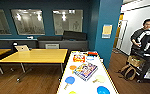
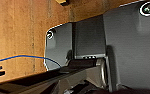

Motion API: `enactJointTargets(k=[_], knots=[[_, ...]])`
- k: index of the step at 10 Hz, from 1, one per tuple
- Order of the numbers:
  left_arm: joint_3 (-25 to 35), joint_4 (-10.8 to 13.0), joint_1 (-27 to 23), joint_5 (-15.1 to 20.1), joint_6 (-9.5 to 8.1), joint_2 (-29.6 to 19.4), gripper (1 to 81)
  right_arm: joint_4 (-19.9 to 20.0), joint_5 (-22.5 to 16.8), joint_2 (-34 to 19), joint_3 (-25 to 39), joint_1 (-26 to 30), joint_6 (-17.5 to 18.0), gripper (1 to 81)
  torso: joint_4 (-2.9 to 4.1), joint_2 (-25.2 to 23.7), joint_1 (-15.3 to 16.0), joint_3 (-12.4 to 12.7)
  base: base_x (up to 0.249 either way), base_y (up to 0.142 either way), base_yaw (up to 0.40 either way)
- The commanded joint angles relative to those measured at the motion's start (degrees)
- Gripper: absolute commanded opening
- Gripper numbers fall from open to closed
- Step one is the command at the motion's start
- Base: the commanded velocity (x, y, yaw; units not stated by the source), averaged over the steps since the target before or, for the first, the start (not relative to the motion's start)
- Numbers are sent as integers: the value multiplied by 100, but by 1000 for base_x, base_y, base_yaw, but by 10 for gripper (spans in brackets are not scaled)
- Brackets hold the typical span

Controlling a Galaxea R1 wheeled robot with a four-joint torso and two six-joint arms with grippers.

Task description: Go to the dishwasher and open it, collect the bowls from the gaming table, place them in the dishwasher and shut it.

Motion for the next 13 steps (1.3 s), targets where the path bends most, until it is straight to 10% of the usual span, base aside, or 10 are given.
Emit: enactJointTargets(k=[1,7,13], knots=[[2258,-23,-122,-223,-1,-1528,811,72,-174,-1451,1781,250,77,811,0,0,0,0,0,0,0],[3710,30,-122,-328,-1,-2594,811,336,-120,-3660,4149,776,271,811,0,0,0,0,0,0,0],[4053,30,-123,-557,17,-2743,811,398,-164,-4986,5264,1550,578,811,0,0,-3,-699,0,0,0]])
